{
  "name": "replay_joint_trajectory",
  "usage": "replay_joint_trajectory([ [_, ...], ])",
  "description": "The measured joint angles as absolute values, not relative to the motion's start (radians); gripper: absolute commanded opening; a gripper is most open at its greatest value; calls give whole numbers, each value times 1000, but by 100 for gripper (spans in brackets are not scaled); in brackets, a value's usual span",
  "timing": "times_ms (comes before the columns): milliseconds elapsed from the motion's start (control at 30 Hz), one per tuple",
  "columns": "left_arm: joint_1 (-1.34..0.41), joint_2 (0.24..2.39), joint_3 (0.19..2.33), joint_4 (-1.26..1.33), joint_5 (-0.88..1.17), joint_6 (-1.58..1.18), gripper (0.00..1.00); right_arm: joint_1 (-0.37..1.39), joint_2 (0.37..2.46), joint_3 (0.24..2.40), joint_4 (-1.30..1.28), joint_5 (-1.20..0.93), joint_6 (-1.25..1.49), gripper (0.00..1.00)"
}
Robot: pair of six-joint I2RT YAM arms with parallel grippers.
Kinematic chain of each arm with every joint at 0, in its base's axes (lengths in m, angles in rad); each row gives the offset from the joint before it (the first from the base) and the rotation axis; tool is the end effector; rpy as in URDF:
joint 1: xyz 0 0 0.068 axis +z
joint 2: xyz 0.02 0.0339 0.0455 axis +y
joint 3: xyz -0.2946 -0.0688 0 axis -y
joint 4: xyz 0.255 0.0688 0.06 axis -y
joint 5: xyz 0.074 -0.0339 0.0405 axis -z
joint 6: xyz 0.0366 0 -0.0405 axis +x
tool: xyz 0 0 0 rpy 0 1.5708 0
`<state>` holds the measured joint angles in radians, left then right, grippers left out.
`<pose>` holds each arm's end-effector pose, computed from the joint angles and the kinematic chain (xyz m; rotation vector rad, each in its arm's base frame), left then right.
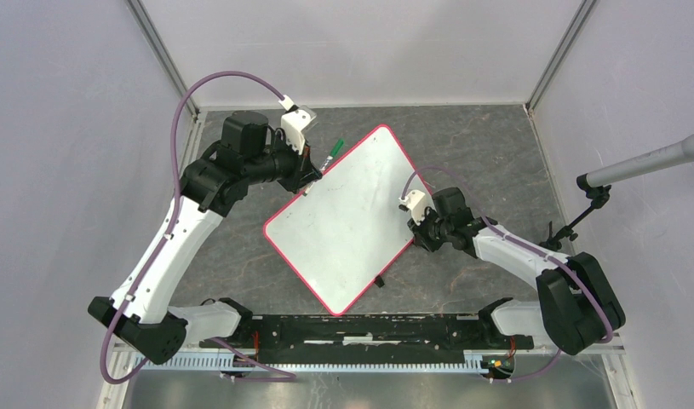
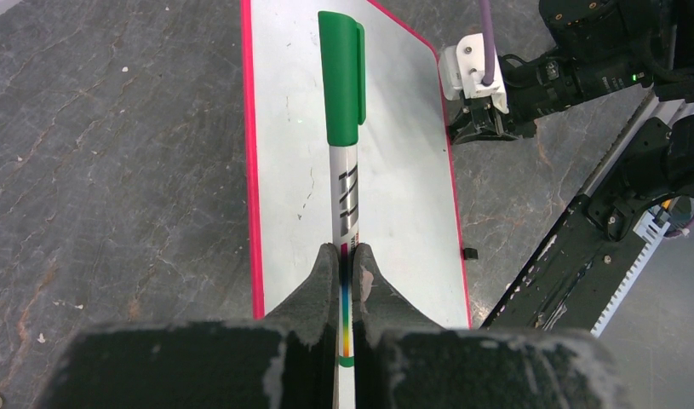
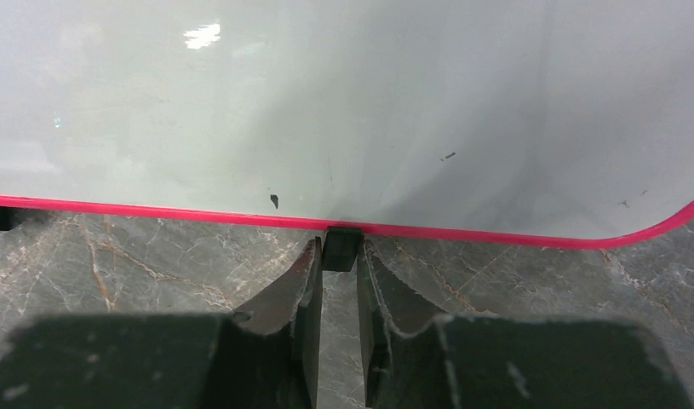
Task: Write a sentence on the whiteboard
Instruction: Pick up the whiteboard marker at the center of the board.
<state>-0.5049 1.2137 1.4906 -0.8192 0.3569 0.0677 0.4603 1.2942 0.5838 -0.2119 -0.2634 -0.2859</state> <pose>0.2027 -0.1266 0.4610 0.8094 1.9812 -0.6357 0.2090 0.1143 0.1890 -1.0107 2.2780 0.4014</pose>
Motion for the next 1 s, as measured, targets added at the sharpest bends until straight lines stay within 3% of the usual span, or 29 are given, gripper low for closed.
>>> replay_joint_trajectory([
  [200, -505, 1214, 1483, -813, 357, 68, 2, 461, 1297, 589, -235, -296, -279, 39],
  [733, -502, 1212, 1470, -808, 357, 68, 2, 506, 1287, 589, -325, -441, -274, 38],
  [1000, -500, 1212, 1459, -805, 371, 67, 2, 538, 1257, 585, -393, -529, -279, 45],
])
